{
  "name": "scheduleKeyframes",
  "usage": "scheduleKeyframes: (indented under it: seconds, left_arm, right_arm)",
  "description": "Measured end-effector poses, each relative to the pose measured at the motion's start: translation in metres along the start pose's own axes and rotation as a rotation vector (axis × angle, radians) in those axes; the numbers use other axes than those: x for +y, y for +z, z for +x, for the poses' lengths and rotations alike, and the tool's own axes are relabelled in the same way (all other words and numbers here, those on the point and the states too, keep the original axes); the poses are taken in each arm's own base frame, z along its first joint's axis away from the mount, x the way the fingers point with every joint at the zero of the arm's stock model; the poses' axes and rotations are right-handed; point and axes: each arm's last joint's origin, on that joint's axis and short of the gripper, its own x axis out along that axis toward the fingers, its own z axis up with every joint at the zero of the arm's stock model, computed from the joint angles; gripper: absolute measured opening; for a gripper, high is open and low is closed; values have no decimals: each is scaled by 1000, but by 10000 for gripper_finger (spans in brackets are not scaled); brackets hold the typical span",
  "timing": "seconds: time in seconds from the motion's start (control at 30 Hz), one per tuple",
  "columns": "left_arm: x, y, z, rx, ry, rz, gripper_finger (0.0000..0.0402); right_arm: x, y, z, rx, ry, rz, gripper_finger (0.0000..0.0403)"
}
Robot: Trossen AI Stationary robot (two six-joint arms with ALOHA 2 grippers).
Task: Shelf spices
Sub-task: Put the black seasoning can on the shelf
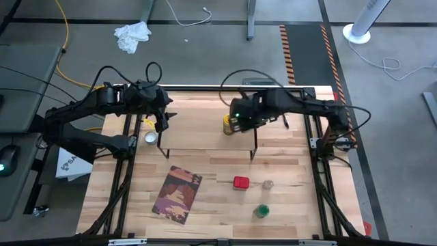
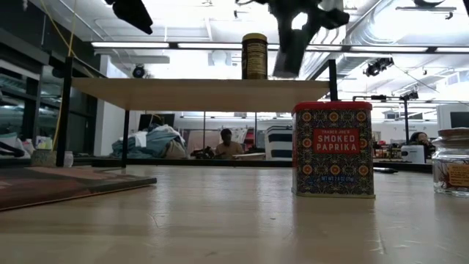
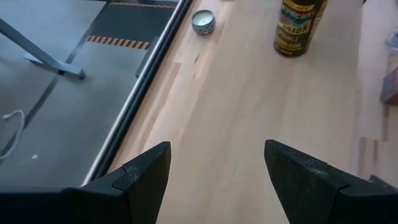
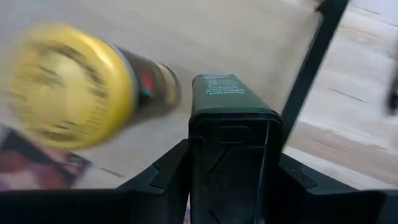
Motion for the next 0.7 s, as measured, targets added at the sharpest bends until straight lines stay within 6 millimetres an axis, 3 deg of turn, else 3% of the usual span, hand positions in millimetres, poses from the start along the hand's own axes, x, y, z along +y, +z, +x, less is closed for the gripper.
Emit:
scheduleKeyframes:
  seconds: [0.23,0.7]
  left_arm:
    - [0,0,0,-4,-12,-13,257]
    - [0,2,0,-18,-13,-64,257]
  right_arm:
    - [3,-3,23,74,-138,-109,154]
    - [4,1,24,136,-79,-134,154]
